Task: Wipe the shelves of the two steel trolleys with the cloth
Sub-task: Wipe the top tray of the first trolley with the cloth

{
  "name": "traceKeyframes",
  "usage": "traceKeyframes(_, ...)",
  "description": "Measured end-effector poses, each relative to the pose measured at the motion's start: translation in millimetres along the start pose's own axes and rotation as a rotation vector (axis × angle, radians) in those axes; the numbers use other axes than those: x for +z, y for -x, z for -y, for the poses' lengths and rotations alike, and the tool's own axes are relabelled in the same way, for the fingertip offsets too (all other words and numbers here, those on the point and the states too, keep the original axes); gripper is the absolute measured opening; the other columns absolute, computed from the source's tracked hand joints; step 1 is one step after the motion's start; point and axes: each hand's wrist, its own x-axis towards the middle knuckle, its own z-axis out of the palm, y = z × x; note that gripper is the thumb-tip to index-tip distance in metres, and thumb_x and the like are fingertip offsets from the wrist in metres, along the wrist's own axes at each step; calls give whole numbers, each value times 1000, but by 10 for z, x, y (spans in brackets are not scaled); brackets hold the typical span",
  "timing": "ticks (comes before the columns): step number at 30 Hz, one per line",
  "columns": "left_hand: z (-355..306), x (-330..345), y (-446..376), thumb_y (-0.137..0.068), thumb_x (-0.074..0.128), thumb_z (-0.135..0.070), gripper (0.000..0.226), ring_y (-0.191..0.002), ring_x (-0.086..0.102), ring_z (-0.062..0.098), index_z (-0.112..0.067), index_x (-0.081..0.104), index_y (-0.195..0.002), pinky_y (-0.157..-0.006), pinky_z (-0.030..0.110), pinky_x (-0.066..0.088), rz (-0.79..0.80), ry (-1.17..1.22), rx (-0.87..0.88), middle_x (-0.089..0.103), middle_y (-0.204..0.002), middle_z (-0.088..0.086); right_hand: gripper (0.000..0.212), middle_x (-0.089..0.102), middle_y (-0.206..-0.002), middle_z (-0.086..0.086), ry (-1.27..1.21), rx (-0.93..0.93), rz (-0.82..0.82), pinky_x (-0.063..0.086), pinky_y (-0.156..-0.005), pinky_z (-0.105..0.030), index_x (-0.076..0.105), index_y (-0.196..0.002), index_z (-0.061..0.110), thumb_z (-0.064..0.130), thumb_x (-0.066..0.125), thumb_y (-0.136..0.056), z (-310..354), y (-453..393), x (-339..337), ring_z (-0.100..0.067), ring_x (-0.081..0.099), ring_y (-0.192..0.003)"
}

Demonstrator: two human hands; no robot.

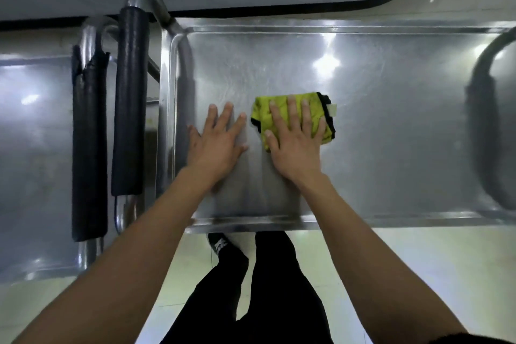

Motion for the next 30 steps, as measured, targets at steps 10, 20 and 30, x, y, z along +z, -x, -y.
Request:
traceKeyframes(10, 9, 26, 402, -98, 55, -39, 64, -150, -1, 40, -27, 26, -153, -108, 73, 26, -9, 36, 6, 7, -163, 7, 60, -8, -169, -4, 26, 98, 32, -6, -119, -65, 2, -160, 36, 52, 20, -106, 245, 1860, 402, -30, -14, -154)
traceKeyframes(20, 110, 51, 605, -95, 57, -50, 75, -150, 8, 30, -14, 26, -153, -109, 67, 31, -70, 46, -24, 11, -162, 0, 57, -10, -168, -5, 11, 99, 75, -9, -115, -69, 0, -159, 38, 49, 17, -105, 362, 1627, 383, -33, -16, -153)
traceKeyframes(30, 98, 90, 592, -96, 57, -46, 85, -153, 0, 25, -10, 13, -159, -118, 63, 19, -79, 88, -87, 4, -166, -1, 58, -16, -168, -3, -38, 42, 94, -13, -114, -70, -1, -160, 38, 47, 21, -107, 570, 456, 111, -33, -19, -152)
